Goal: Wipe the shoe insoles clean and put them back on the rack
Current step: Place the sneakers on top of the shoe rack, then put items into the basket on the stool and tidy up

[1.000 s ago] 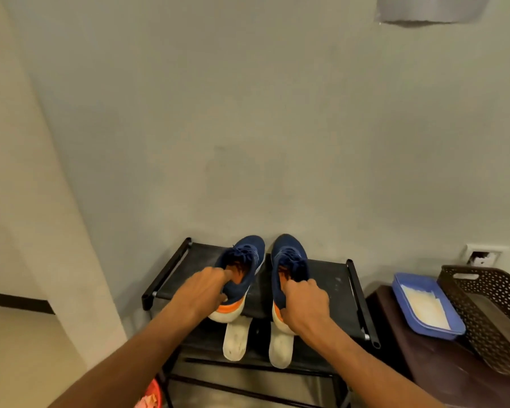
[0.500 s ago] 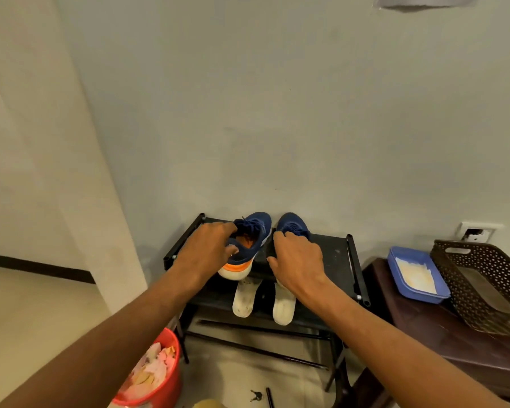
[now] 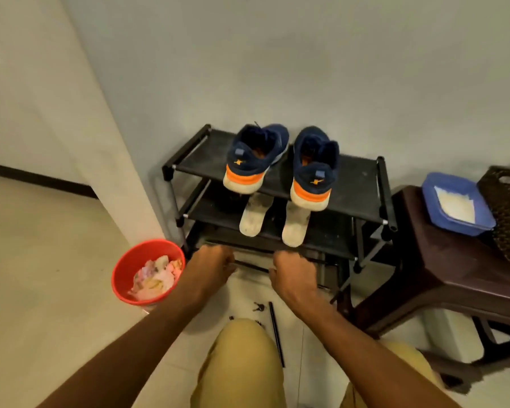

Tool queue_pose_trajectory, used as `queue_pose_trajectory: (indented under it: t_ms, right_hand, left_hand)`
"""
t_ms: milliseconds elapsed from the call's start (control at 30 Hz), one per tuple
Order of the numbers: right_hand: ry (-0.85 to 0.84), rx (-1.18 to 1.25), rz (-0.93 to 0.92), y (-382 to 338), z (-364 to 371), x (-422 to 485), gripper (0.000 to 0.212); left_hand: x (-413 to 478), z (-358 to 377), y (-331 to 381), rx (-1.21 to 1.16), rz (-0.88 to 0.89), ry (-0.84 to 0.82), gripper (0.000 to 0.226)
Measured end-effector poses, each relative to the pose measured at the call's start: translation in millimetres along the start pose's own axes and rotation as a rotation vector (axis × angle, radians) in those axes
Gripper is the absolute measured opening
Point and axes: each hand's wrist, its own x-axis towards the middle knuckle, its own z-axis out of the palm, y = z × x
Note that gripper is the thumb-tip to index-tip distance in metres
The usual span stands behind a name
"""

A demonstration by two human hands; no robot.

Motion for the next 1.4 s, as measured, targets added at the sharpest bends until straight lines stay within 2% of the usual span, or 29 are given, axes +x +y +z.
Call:
queue_pose_trajectory:
  t_ms: [167,367,633,833,1000,1133,1200,1333,1400]
  right_hand:
    - [-0.203,0.004,0.093,25.1,113.2,12.0,0.016]
    - [-0.355,-0.017,0.218,52.5,234.5,20.2,0.020]
    - [-0.451,0.030,0.329,79.3,331.0,20.3,0.022]
    - [-0.531,0.052,0.359,91.1,374.0,13.3,0.032]
    - [-0.547,0.087,0.397,101.6,402.6,8.6,0.046]
    - [-0.543,0.149,0.468,103.3,409.9,9.6,0.036]
    - [-0.542,0.161,0.489,103.3,405.9,8.3,0.029]
    - [-0.521,0.190,0.467,93.9,386.9,2.1,0.033]
    - [-0.508,0.197,0.452,89.0,366.2,0.3,0.030]
  left_hand:
    - [4.4,112.8,-37.5,-0.012,-0.111,-0.172,0.017]
    - [-1.0,232.3,-86.5,0.003,-0.195,-0.338,0.019]
    - [-9.4,332.6,-104.1,-0.125,-0.442,-0.452,0.024]
    - [-9.2,379.6,-91.0,-0.318,-0.797,-0.462,0.017]
    - [-19.3,419.3,-94.7,-0.368,-0.946,-0.433,0.025]
    - [-15.1,418.1,-95.2,-0.366,-1.034,-0.358,0.010]
    - [-14.2,416.2,-96.6,-0.401,-1.084,-0.339,0.011]
    - [-21.9,405.7,-113.6,-0.475,-1.162,-0.369,0.017]
    - [-21.8,383.7,-114.1,-0.537,-1.195,-0.381,0.011]
